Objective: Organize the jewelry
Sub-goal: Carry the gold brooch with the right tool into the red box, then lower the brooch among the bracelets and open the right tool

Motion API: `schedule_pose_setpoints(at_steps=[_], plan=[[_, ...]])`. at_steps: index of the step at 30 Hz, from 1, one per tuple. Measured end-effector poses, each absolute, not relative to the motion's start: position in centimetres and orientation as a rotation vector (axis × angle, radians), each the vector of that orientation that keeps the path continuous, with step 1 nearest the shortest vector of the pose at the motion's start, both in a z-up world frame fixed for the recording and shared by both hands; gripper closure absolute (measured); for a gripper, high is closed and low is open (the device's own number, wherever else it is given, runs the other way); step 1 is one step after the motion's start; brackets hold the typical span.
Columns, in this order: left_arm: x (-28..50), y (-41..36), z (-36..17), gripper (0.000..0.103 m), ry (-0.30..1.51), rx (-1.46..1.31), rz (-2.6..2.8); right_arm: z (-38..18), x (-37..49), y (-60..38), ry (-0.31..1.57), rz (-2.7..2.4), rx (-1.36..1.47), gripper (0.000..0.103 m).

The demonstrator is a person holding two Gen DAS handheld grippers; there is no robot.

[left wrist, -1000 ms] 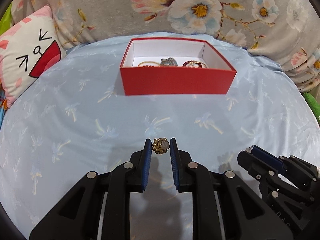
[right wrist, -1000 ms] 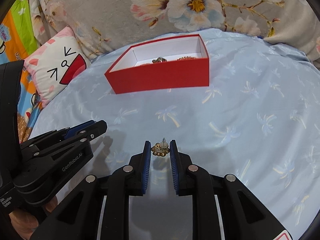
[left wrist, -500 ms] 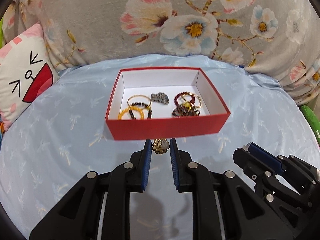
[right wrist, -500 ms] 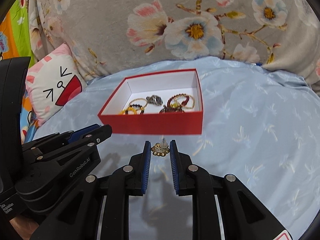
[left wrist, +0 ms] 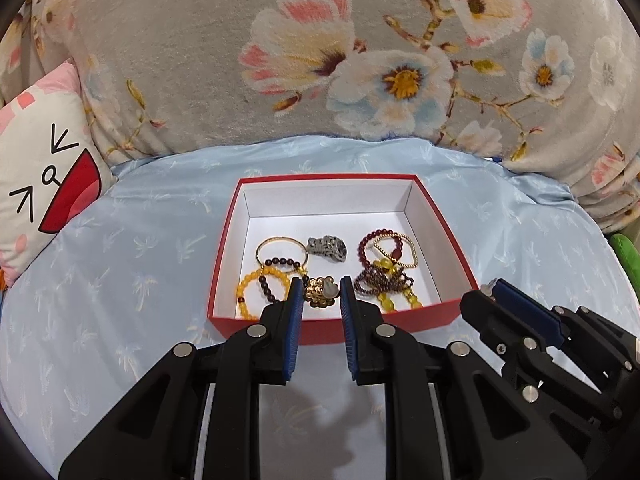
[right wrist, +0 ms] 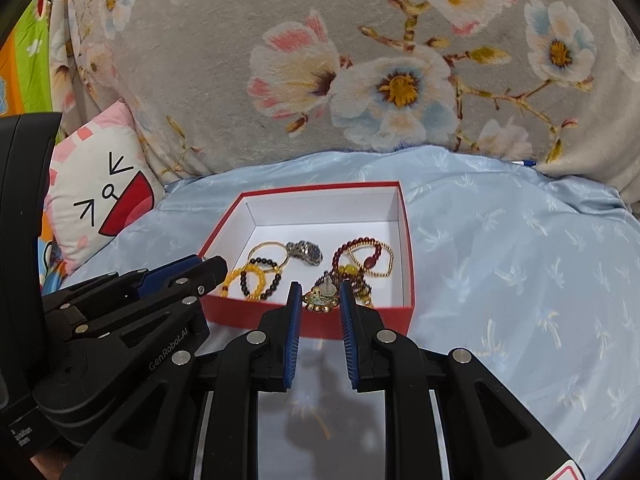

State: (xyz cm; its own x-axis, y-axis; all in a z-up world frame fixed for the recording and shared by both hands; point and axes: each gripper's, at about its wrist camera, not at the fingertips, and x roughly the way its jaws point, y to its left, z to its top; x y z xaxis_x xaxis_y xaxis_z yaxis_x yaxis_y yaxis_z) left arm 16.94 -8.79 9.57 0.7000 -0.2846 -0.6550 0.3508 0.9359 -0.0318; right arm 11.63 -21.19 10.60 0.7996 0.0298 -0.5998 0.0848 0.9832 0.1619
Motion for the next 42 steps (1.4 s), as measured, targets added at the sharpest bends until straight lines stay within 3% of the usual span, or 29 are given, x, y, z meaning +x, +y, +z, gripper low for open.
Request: schedule_pose_setpoints(at_steps=[42], plan=[[26.6,-11.1,8.2,0.085,0.721,0.117,-0.301,9.0,21.3,-22.7,0.66,-0.054,0.145,0.085]])
